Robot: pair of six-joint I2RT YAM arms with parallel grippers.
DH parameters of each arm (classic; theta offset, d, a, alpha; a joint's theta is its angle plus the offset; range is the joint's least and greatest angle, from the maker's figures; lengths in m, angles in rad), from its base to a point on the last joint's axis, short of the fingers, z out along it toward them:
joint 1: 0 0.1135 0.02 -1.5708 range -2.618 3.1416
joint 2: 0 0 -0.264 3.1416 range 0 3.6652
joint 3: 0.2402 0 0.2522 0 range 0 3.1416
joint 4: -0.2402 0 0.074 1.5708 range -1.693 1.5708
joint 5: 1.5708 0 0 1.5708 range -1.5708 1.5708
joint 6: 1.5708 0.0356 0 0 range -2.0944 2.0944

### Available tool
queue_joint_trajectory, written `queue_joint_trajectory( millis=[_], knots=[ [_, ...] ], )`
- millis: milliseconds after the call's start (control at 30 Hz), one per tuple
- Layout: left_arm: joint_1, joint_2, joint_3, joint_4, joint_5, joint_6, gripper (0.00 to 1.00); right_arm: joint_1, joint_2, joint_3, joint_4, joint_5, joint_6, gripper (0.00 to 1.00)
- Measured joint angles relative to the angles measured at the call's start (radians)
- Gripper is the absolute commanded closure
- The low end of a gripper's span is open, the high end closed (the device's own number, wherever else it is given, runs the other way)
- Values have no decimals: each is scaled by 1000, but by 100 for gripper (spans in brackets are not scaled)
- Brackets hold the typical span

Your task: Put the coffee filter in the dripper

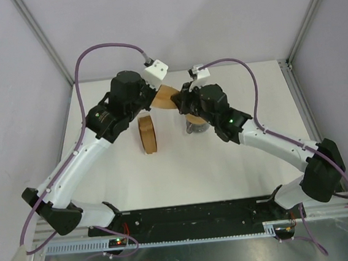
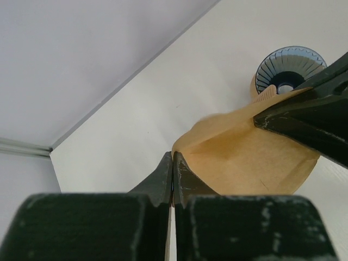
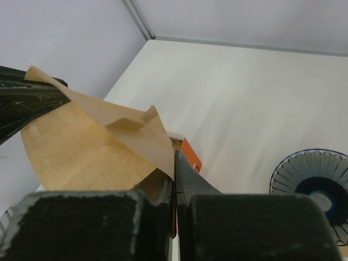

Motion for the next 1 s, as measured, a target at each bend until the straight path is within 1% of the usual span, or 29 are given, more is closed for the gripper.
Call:
queue_joint_trajectory(
  millis=[33,67,100,167,233,300,367,400,467,500,633,833,1000],
  knots=[
    [1,0,3,-3,3,0,94,-7,-6,0,-9,-17,-4,100],
    [1,0,7,-6,6,0,85,-13,-11,0,-15,-34,-9,100],
    [1,0,12,-9,16,0,71,-19,-16,0,-21,-46,-11,100],
    [2,-1,18,-8,24,5,47,-40,-31,0,-45,-76,-17,100],
    [5,-3,18,-10,27,8,31,-66,-44,7,-96,-93,-21,100],
    [9,-5,18,-10,27,3,16,-95,-46,40,-183,-102,-31,100],
    [11,-6,18,-11,26,3,5,-125,-44,87,-284,-114,-39,100],
    [12,-6,18,-12,22,-1,3,-137,-42,109,-325,-119,-42,100],
    [16,-6,18,-13,19,-2,1,-171,-29,175,-422,-132,-47,100],
    [21,-6,18,-13,19,-4,1,-192,-16,218,-480,-141,-52,100],
    [50,-6,18,-13,18,-10,0,-245,46,335,-628,-173,-72,100],
    [106,-6,-2,-9,26,-28,0,-293,160,478,-822,-205,-110,100],
    [116,-1,-37,-9,51,-34,0,-305,271,603,-952,-199,-147,100]
  ],
)
